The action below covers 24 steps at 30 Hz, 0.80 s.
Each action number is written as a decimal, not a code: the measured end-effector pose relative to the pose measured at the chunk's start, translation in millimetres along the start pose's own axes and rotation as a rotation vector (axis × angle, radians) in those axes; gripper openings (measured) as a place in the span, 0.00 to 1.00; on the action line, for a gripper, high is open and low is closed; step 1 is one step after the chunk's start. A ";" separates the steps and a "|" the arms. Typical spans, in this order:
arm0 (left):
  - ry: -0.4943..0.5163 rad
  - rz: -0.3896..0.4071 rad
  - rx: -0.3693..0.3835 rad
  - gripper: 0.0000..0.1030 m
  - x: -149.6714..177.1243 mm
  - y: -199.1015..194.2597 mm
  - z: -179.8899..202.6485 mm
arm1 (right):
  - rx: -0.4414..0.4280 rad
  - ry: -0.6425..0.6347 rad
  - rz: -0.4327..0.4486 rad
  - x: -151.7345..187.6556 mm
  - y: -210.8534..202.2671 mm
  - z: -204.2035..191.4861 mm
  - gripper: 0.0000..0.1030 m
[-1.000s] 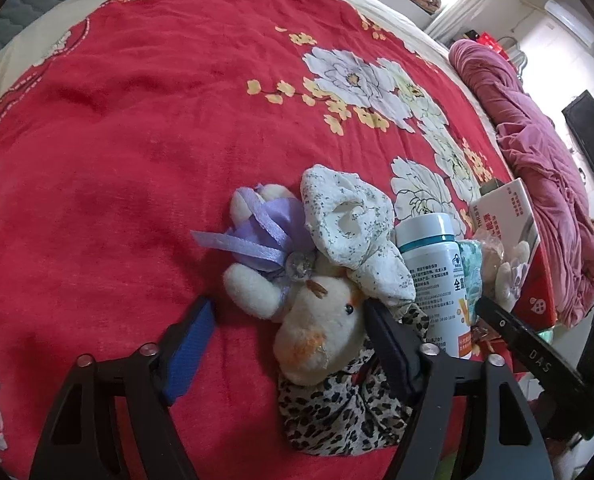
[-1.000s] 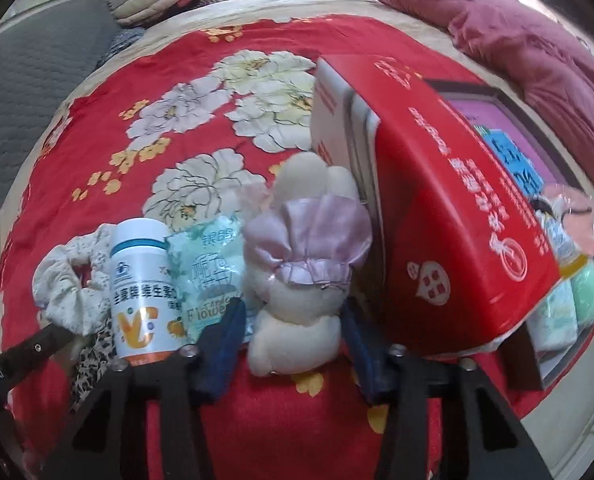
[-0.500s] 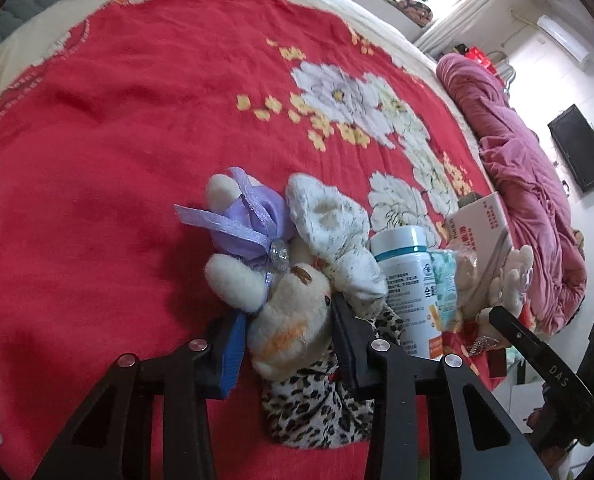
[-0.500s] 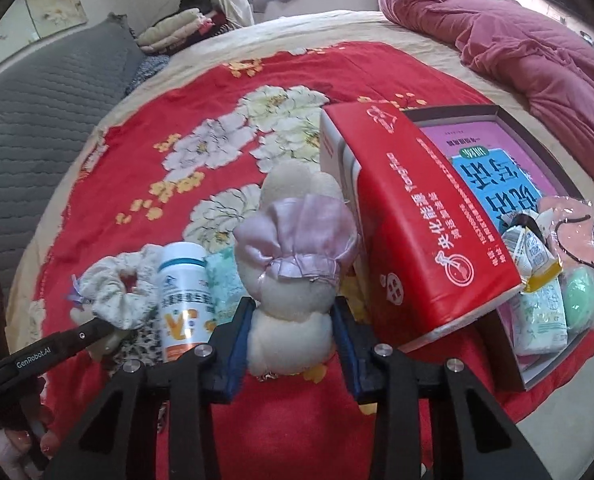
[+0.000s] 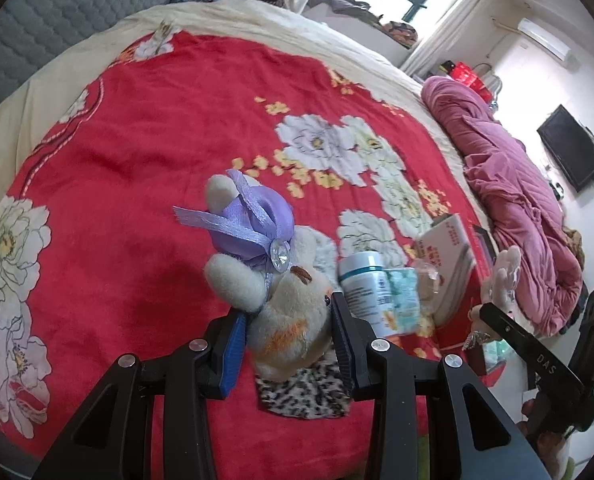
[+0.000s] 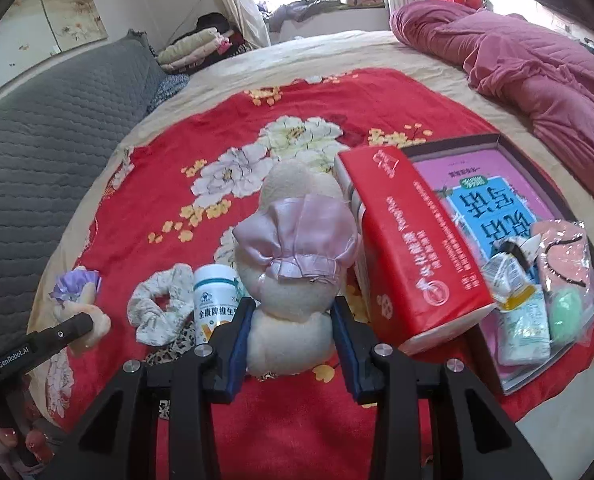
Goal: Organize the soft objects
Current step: 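Lift both plush bunnies and carry them over the grey tray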
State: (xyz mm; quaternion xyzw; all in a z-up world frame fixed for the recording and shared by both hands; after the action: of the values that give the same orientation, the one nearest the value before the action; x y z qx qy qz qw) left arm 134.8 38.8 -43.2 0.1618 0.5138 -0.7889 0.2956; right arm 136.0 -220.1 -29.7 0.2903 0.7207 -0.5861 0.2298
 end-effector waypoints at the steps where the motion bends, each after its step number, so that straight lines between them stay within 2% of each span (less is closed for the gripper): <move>1: 0.007 0.003 0.006 0.39 0.0 -2.3 3.7 | -0.001 0.000 0.008 -2.4 -3.7 1.2 0.38; 9: 0.095 0.020 0.064 0.39 -5.3 -13.6 66.1 | 0.025 0.035 0.086 -24.6 -39.5 37.4 0.38; 16: 0.187 0.016 0.115 0.39 -0.7 -11.4 134.6 | 0.092 0.110 0.144 -40.4 -72.5 102.9 0.38; 24: 0.322 -0.047 0.201 0.39 34.4 5.5 230.6 | 0.188 0.209 0.148 -31.9 -97.2 190.5 0.38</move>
State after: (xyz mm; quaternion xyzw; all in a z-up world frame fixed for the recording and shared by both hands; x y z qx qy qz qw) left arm 122.8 -182.2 30.4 0.3025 0.4769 -0.8068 0.1734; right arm 90.6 -425.2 21.4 0.4219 0.6595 -0.5990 0.1680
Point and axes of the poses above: each gripper's, at about its wrist camera, not at the fingertips, and y roughly the way its jaws point, z to its right, x to its underside, the point moved 8 cm from there along y, roughly the way its jaws point, and after that the axes turned 6 degrees about z, right-handed, at the moved point
